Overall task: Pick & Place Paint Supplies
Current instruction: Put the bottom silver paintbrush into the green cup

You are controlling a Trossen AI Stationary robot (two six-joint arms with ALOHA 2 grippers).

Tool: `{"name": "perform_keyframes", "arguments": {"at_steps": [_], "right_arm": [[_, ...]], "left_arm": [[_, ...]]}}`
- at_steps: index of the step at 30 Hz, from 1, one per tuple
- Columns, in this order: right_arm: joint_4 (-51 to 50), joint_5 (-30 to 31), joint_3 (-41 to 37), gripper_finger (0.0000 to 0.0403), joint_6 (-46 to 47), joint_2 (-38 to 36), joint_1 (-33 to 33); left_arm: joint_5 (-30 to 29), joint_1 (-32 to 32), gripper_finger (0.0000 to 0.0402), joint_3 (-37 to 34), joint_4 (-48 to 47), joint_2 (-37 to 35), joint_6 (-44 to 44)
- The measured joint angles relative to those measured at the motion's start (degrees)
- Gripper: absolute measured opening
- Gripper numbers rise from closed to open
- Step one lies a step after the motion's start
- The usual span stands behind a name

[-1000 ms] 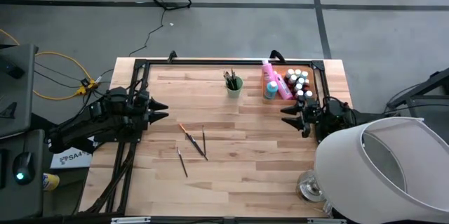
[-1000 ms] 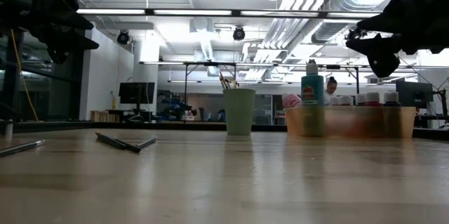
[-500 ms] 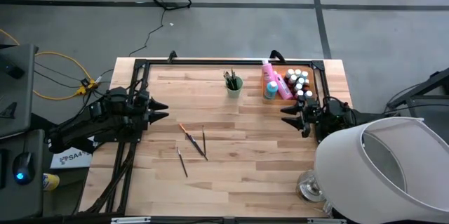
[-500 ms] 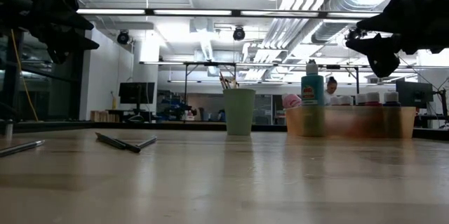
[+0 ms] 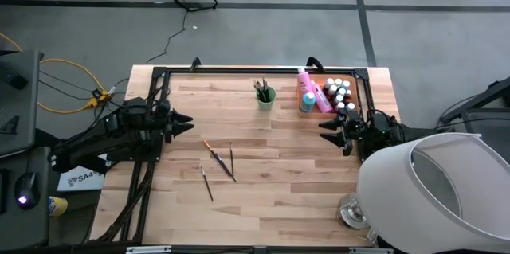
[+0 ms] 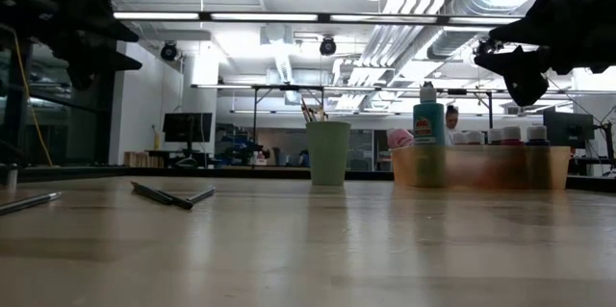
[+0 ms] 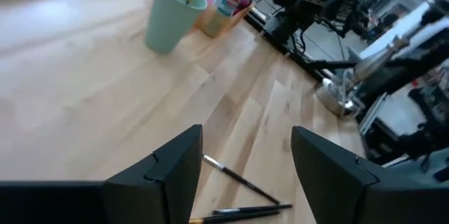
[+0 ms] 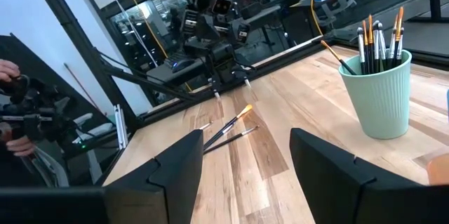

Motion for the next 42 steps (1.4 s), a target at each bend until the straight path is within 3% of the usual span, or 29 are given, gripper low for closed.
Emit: {"name": "perform_keyframes", "arguments": {"at_steps": [6, 15, 24, 28, 31, 34, 37, 42], "right_arm": [[0.0, 0.0, 0.0, 0.0207, 0.0, 0.0, 0.0], [0.0, 0.0, 0.0, 0.0207, 0.0, 0.0, 0.0], [0.0, 0.0, 0.0, 0.0207, 0.0, 0.0, 0.0], [0.0, 0.0, 0.0, 0.0207, 0.0, 0.0, 0.0], [0.0, 0.0, 0.0, 0.0207, 0.0, 0.0, 0.0], [0.1, 0.0, 0.0, 0.0207, 0.0, 0.0, 0.0], [0.0, 0.0, 0.0, 0.0207, 0.0, 0.0, 0.0], [0.1, 0.0, 0.0, 0.0207, 0.0, 0.0, 0.0]], "left_arm": [[2.4, -0.3, 0.0214, 3.0, 5.1, 12.0, -3.7], [3.7, -8.6, 0.0214, 14.0, 4.9, 35.7, 5.9], [7.4, -9.0, 0.0214, 23.8, 2.8, 57.5, 9.4], [7.7, -9.1, 0.0214, 26.9, -2.3, 61.5, 14.6], [7.3, -10.1, 0.0214, 28.3, -4.1, 62.1, 21.4], [5.8, -11.2, 0.0214, 28.6, -5.6, 62.1, 22.8], [4.7, -11.7, 0.0214, 28.7, -7.0, 62.1, 19.8], [-1.1, -11.6, 0.0214, 28.7, -12.6, 62.0, 4.6]]}}
